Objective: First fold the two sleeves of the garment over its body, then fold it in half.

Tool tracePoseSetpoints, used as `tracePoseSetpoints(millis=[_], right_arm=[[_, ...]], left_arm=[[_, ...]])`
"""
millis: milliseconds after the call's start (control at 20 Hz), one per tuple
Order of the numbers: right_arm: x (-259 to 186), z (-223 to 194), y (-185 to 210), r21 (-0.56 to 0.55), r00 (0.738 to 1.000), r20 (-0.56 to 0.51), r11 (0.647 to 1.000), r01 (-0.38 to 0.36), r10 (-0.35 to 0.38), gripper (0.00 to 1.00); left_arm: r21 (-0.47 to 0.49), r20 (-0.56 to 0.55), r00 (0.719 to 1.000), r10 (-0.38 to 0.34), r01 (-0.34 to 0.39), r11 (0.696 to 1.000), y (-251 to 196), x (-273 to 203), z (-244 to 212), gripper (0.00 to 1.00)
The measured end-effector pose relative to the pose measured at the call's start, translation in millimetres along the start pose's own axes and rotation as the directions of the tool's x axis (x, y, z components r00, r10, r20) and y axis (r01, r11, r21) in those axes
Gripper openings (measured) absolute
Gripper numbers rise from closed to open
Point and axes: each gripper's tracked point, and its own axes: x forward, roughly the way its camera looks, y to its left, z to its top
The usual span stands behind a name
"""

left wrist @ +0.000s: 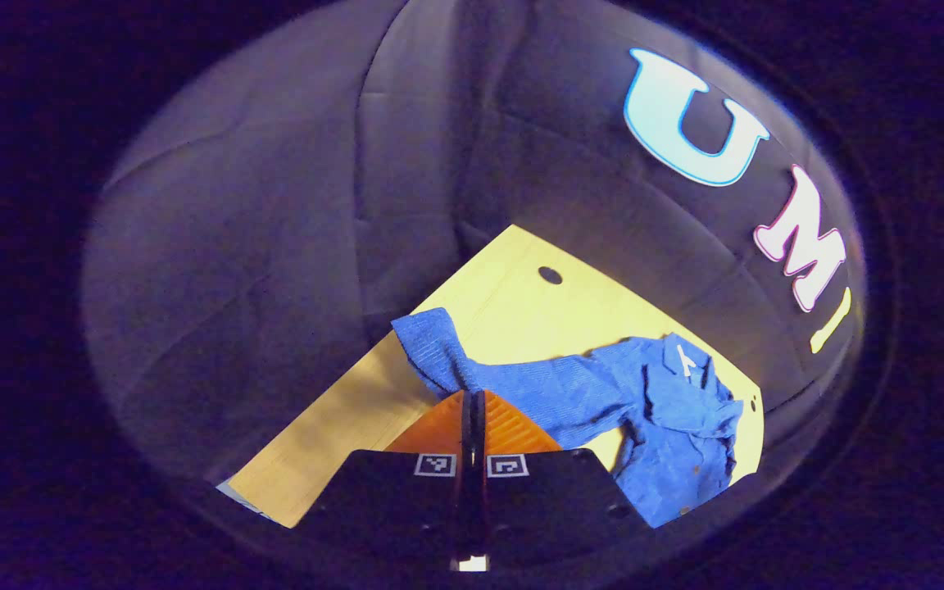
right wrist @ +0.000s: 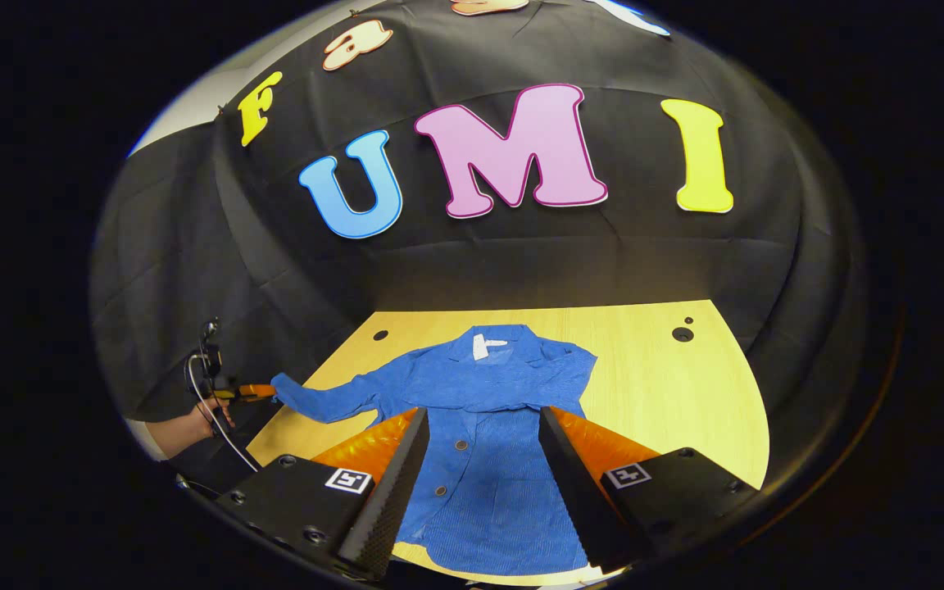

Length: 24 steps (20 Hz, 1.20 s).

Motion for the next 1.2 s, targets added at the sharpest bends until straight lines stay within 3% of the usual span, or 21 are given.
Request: tracePoseSetpoints(millis=[200, 350, 500, 600, 700, 900, 1200], right_arm=[[-8, 6, -13, 0.012, 1.0, 0.016, 1.0, -0.014, 0.014, 0.87], [-18, 10, -33, 0.024, 0.999, 0.033, 1.0, -0.009, 0.008, 0.87], [-31, 8, -53, 0.019, 0.999, 0.037, 1.0, 0.015, -0.016, 0.87], [-39, 2, -65, 0.025, 0.999, 0.034, 0.999, 0.026, -0.027, 0.87], [-45, -4, -79, 0.032, 0.999, 0.025, 0.999, 0.044, -0.045, 0.87], [-48, -26, -102, 0.056, 0.998, -0.018, 0.996, 0.065, -0.064, 0.87], [-39, -54, -127, 0.121, 0.995, -0.081, 0.991, 0.065, -0.055, 0.87]], left_arm=[[0.135, 0.085, 0.989, -0.118, 0.105, 0.985, -104, -21, 40, 0.0], [0.22, 0.117, 0.963, -0.241, 0.212, 0.952, -202, -29, 59, 0.0], [0.35, 0.138, 0.927, -0.35, 0.285, 0.892, -304, -24, 63, 0.0], [0.433, 0.069, 0.919, -0.388, 0.322, 0.842, -357, -10, 43, 0.0], [0.434, -0.035, 0.901, -0.432, 0.403, 0.806, -410, 8, 9, 0.0], [0.464, -0.262, 0.876, -0.406, 0.483, 0.743, -479, 53, -58, 0.0], [0.528, -0.408, 0.878, -0.251, 0.451, 0.72, -509, 144, -130, 0.0]])
